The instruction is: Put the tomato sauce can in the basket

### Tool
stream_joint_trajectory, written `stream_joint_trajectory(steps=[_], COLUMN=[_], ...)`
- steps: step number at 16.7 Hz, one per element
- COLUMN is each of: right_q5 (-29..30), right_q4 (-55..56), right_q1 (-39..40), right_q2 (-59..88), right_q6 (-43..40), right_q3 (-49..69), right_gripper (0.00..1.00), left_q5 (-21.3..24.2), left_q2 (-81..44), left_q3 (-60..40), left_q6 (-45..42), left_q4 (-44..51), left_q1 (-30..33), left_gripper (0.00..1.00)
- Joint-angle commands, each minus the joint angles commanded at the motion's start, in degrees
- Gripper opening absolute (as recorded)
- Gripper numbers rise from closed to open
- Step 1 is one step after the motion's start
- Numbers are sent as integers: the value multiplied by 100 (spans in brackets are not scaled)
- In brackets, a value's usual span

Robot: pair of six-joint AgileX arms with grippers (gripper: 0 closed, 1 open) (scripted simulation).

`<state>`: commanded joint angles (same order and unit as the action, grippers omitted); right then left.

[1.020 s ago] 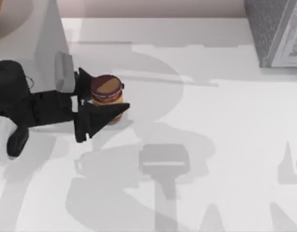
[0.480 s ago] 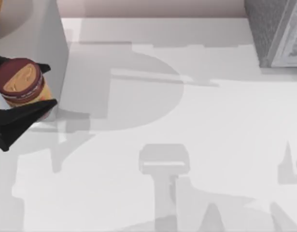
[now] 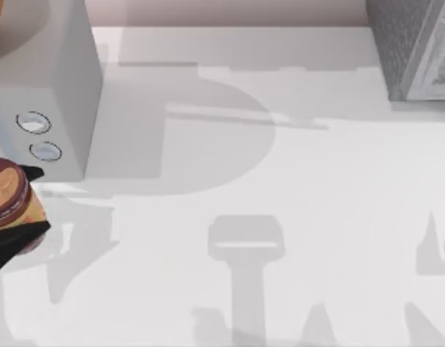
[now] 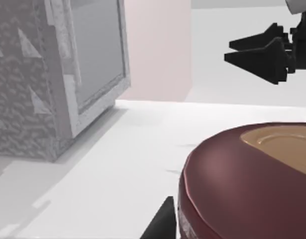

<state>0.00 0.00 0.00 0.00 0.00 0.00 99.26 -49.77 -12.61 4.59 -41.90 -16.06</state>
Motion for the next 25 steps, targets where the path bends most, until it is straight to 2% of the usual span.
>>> stream_joint_trajectory(steps=[4, 5, 8, 11, 18, 25], right_q5=[0, 0, 0, 0, 0, 0], right_q4=[0, 0, 0, 0, 0, 0], right_q1=[0, 0, 0, 0, 0, 0], right_q2=[0, 0, 0, 0, 0, 0], right_q6=[0, 0, 0, 0, 0, 0], right_q3=[0, 0, 0, 0, 0, 0], right_gripper=[100, 100, 100, 100, 100, 100], left_q5=[20, -471, -451, -431, -586, -1073], left_q2=[16, -508, -654, -1167, -3090, -5004], left_q3=[16, -289, -475, -1194, -4443, -7942], left_q6=[1, -21, -48, -137, -484, -907], left_q4=[15, -608, -502, -99, 1635, 3714], left_q1=[-13, -382, -420, -569, -1134, -1655], left_gripper=[0, 0, 0, 0, 0, 0])
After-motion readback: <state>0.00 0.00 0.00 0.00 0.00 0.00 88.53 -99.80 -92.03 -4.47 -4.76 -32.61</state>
